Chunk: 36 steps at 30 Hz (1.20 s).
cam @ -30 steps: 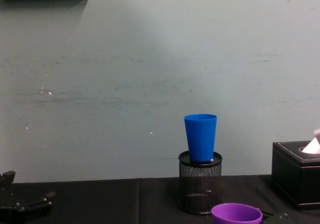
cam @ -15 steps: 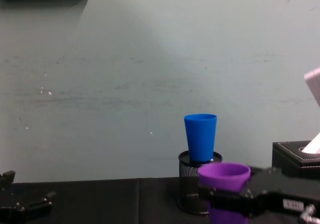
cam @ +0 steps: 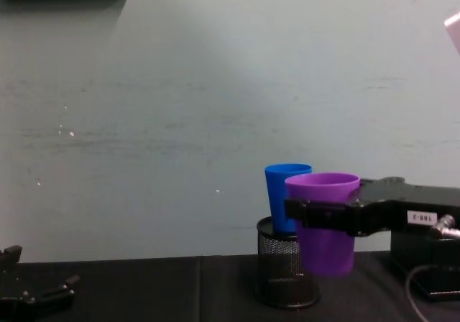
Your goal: Pick up one cup with a gripper and tap it against the other cup.
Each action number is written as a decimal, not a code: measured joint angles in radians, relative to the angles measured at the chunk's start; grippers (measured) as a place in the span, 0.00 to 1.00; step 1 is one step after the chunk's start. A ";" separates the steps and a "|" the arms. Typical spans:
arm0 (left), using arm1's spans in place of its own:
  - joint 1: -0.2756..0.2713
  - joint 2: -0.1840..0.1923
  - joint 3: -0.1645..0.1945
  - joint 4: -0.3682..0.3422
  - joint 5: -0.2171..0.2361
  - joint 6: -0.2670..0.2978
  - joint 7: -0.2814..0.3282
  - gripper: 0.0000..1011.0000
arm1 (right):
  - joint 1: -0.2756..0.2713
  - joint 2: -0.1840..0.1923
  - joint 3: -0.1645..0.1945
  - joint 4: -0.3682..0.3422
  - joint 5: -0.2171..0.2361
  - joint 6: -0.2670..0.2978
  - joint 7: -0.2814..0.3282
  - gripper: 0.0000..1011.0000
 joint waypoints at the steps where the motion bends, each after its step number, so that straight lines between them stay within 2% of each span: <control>1: 0.000 0.000 0.000 0.000 0.000 0.000 0.000 0.99 | 0.004 0.002 0.000 -0.003 0.003 0.003 -0.003 0.73; 36: 0.000 0.000 0.000 0.000 0.000 0.000 0.000 0.99 | 0.004 0.003 0.000 -0.004 0.003 0.004 -0.007 0.73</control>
